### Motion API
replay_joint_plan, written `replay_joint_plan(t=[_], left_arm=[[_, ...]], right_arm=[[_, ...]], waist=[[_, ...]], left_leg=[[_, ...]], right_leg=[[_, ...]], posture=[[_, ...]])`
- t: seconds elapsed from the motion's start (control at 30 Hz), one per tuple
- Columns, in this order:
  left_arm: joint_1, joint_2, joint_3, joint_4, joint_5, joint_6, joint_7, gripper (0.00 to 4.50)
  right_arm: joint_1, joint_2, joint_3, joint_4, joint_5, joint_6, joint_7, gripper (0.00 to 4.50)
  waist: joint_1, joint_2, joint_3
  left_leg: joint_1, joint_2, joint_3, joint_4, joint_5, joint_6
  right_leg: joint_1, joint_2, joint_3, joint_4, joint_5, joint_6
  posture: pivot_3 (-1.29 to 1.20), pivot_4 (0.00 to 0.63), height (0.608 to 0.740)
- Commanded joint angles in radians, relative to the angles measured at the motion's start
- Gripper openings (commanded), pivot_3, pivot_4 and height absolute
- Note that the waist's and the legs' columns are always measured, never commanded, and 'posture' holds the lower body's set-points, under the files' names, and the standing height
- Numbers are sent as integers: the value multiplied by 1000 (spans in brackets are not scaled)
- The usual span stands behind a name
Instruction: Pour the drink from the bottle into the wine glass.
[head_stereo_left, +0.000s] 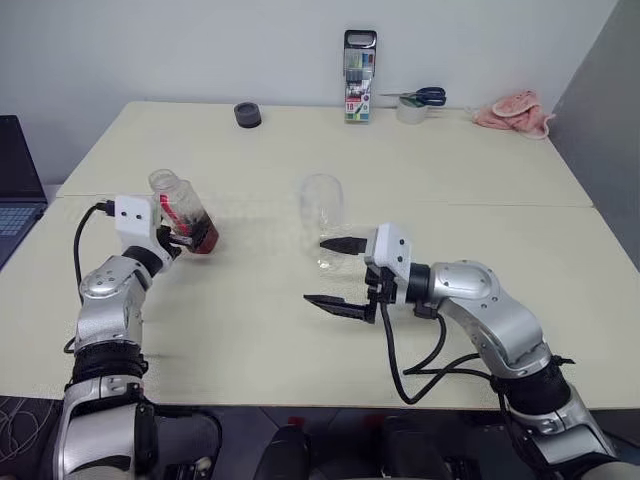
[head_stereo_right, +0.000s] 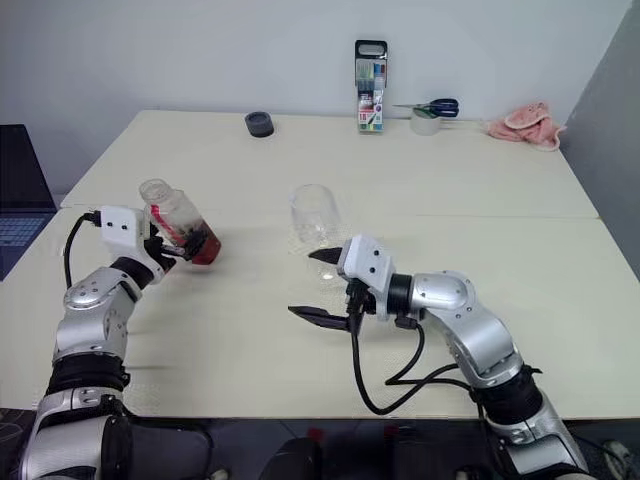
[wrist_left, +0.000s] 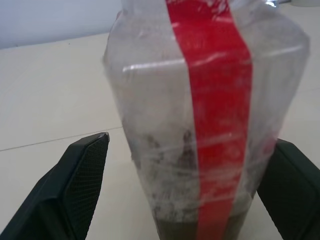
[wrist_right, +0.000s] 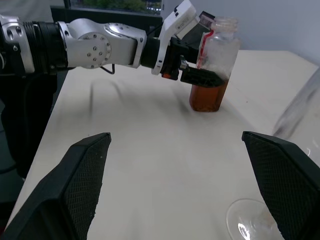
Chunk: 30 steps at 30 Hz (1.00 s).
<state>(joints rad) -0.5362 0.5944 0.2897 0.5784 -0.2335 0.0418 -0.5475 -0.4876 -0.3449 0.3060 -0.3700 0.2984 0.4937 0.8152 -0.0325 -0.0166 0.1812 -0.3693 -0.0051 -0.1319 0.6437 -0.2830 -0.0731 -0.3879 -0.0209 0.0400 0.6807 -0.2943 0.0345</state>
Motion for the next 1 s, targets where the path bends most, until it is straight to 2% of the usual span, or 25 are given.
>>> replay_joint_plan(t=[0.03, 0.2, 0.27, 0.47, 0.63, 0.77, 1.0], left_arm=[[-35, 12, 1, 31, -1, -41, -25, 3644], [-55, 5, -3, 68, -5, -59, -42, 2113], [-53, -1, -1, 60, -11, -55, -44, 1780], [-24, -19, -101, -192, 47, -56, -56, 1762], [-119, 0, -224, -323, 187, -92, -37, 1762], [-215, 10, -295, -311, 279, -154, -32, 1762], [-329, 57, -380, -172, 421, -364, -18, 1762]], right_arm=[[-20, 26, -38, -19, 26, -9, -32, 4500], [-17, 38, -41, -19, 12, -26, -50, 4500], [-13, 36, -41, -22, 3, -39, -56, 4500], [37, -22, -102, -109, 31, 0, -75, 4500], [91, -53, -199, -176, 57, 29, -134, 4500], [104, -95, -237, -186, 69, 36, -128, 4500], [74, -76, -255, -185, 88, 89, -202, 4500]], waist=[[0, 0, 0], [0, 0, 0], [0, 0, 0], [7, 0, 0], [5, -1, 0], [1, -1, 0], [-19, -1, 0]], left_leg=[[0, 0, 0, 0, 0, 0], [0, 0, 0, 0, 0, 0], [0, 0, 0, 0, 0, 0], [-5, -1, -3, 2, 2, -3], [-13, -2, -4, 3, 2, -4], [-13, -2, -2, 3, 2, -4], [-13, -1, 0, 2, 2, -4]], right_leg=[[0, 0, 0, 0, 0, 0], [0, 0, 0, 0, 0, 0], [0, 0, 0, 0, 0, 0], [-2, -1, -2, 0, 0, 0], [-8, -2, -3, 0, 1, 1], [-9, -1, -2, 0, 1, 1], [-11, 0, 0, 1, 1, 1]], posture=[[0, 150, 740], [0, 150, 740], [0, 150, 740], [0, 150, 740], [0, 150, 740], [0, 150, 740], [0, 150, 740]])
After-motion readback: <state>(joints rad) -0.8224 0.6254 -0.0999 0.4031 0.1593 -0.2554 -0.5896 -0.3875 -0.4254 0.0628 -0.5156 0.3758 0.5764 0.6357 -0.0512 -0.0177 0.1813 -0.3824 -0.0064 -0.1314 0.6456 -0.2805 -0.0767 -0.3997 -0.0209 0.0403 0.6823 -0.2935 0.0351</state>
